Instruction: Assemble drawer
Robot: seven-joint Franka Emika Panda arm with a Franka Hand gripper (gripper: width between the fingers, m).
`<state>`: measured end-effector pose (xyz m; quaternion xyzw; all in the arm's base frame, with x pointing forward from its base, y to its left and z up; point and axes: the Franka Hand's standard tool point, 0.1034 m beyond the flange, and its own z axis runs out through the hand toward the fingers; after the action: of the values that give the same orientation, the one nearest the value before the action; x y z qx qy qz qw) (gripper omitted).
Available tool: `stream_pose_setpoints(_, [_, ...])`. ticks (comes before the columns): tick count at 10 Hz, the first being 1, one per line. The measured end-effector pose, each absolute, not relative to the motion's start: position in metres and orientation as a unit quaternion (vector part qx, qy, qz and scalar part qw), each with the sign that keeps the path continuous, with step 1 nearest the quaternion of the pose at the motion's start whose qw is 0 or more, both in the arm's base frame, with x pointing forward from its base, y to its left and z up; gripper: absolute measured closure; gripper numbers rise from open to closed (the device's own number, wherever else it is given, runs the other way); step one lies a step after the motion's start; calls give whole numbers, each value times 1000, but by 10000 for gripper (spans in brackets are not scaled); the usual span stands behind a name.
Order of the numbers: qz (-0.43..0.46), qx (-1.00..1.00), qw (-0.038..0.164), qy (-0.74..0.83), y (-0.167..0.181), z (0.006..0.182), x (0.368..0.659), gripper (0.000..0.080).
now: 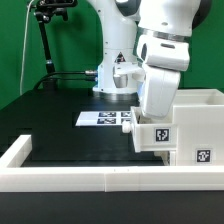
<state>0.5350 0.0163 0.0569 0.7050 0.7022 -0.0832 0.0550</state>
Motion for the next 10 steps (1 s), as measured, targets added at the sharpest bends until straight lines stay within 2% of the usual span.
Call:
stream_pose_setpoints(4, [-83,705,55,702,16,57,535,754])
stream_pose_setpoints(5, [-83,705,55,702,16,57,535,574])
stream_pose_setpoints(6, [-88,705,55,702,16,65,534,442])
stream_pose_setpoints(7, [-88,705,58,701,17,74,535,442])
stream_pose_setpoints(8, [-89,706,60,700,16,83,536,258])
stream_pose_setpoints(9, [-87,707,63,699,14,92,537,184])
stream_pose_setpoints(10, [-86,707,65,699,12,97,535,184])
